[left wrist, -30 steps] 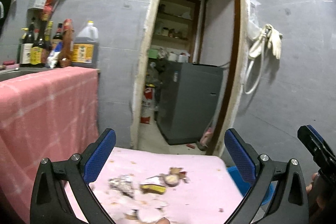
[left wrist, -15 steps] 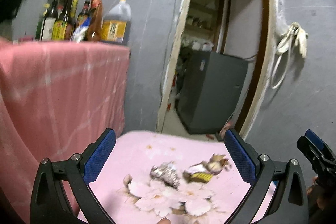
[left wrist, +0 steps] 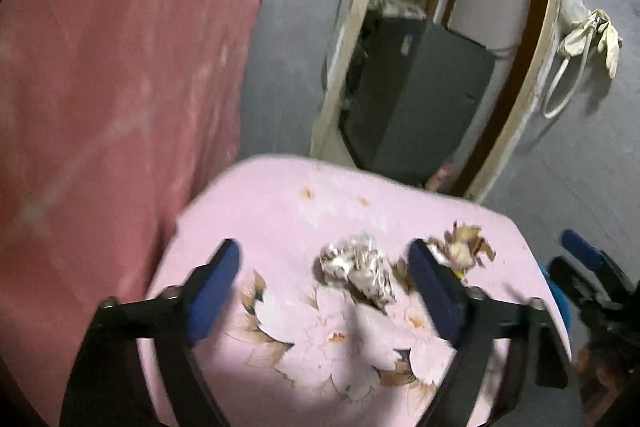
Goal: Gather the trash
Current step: 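Move both tools back over the trash on the table, then grasp the crumpled foil with the left tool while the right tool grasps the yellow wrapper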
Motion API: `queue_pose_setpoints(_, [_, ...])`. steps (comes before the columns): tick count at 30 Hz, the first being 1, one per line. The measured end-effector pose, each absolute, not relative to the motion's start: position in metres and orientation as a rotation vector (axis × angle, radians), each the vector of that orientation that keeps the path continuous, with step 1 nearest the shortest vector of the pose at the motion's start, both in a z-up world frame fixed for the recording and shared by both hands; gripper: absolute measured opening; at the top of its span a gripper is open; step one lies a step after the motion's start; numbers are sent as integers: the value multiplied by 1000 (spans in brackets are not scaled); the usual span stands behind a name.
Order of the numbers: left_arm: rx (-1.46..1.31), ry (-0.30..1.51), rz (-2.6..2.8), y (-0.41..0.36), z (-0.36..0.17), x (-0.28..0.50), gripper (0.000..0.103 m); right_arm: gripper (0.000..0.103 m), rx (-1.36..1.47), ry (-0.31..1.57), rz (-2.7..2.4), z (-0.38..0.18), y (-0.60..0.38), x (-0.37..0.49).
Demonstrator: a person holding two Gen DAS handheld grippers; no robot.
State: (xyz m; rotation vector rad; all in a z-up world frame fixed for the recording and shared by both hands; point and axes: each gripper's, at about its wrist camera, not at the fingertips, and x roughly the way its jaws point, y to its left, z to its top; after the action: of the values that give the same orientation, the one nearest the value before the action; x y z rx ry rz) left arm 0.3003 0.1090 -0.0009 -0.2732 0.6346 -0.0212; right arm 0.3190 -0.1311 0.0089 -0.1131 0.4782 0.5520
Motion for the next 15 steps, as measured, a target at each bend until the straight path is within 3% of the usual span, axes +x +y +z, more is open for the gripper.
queue_pose_setpoints(4, [-309, 706, -70, 109, -13, 314, 58, 79, -163, 551, 573, -7, -116, 330])
queue_pose_setpoints(12, [-330, 801, -127, 97, -20, 342, 54, 75, -155, 651, 591, -25, -110, 344])
queue_pose_setpoints(15, [-313, 828, -127, 95, -25, 347, 42, 75, -146, 671, 595, -26, -110, 348])
